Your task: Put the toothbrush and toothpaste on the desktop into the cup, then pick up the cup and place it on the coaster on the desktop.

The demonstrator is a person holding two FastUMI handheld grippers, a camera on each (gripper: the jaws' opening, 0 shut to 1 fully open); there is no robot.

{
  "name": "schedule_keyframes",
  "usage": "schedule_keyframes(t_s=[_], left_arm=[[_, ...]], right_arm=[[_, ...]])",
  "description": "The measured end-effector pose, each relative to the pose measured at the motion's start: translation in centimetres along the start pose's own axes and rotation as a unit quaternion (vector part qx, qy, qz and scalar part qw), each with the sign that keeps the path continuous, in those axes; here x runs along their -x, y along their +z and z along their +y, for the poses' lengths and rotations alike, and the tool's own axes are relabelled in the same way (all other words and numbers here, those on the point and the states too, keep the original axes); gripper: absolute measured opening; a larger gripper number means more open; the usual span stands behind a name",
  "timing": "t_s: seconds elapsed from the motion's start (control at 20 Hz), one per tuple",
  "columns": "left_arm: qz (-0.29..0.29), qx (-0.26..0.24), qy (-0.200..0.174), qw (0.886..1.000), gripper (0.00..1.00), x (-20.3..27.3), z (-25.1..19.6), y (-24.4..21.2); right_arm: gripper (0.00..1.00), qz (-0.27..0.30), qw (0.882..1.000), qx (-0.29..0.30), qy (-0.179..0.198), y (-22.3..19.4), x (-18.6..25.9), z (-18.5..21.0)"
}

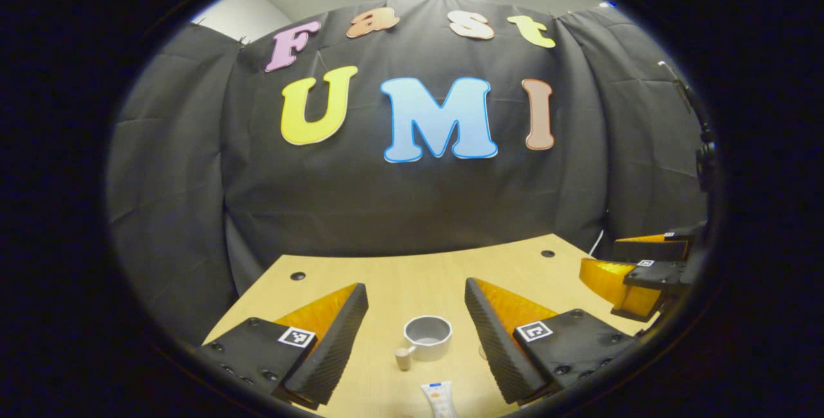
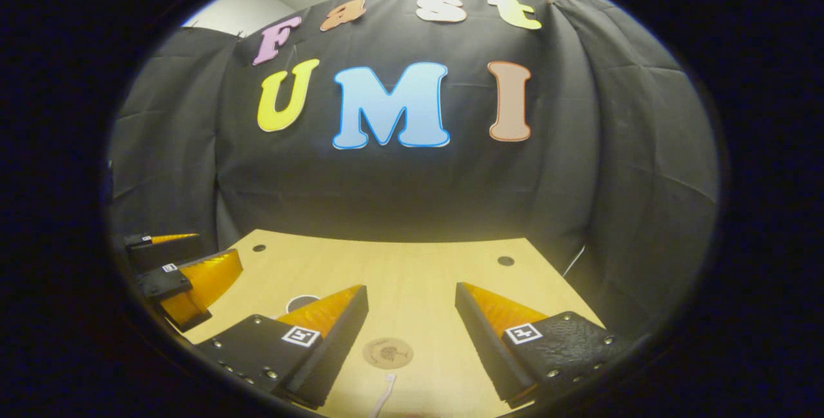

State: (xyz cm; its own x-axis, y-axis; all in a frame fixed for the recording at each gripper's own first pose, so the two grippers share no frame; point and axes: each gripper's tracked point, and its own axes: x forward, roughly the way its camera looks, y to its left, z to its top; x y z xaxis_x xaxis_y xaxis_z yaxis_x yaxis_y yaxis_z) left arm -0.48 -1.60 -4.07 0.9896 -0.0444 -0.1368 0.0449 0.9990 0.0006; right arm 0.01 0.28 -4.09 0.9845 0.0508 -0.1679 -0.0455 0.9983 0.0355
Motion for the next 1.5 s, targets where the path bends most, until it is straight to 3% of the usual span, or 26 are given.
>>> schedule_keyframes(t_s=[0.25, 0.5, 0.7, 1.0, 1.3, 1.35, 1.5], left_arm=[[0.062, 0.014, -0.009, 0.998, 1.00, -0.5, -0.6, -4.3], [0.140, 0.023, -0.016, 0.990, 1.00, -0.7, -1.0, -9.7], [0.199, 0.032, -0.024, 0.979, 0.98, -0.6, -1.6, -14.0], [0.315, 0.044, -0.045, 0.947, 1.00, 0.8, -3.0, -21.4], [0.396, 0.054, -0.046, 0.915, 0.97, 1.8, -3.0, -26.4], [0.409, 0.053, -0.045, 0.910, 0.98, 1.9, -3.0, -27.3], [0.442, 0.040, -0.043, 0.895, 1.00, 2.3, -2.9, -29.0]], right_arm=[[0.89, 0.112, 0.994, -0.002, 0.001, -6.0, -0.6, 0.1], [0.89, 0.223, 0.975, -0.005, 0.008, -11.6, -0.5, 0.5], [0.89, 0.280, 0.960, -0.010, 0.017, -14.9, -0.1, 1.0], [0.90, 0.362, 0.932, -0.013, 0.026, -19.4, 1.0, 1.8], [0.91, 0.442, 0.896, -0.015, 0.039, -24.3, 1.9, 2.7], [0.91, 0.466, 0.884, -0.010, 0.039, -25.1, 2.3, 2.6], [0.93, 0.487, 0.873, 0.004, 0.037, -26.3, 2.4, 2.7]])
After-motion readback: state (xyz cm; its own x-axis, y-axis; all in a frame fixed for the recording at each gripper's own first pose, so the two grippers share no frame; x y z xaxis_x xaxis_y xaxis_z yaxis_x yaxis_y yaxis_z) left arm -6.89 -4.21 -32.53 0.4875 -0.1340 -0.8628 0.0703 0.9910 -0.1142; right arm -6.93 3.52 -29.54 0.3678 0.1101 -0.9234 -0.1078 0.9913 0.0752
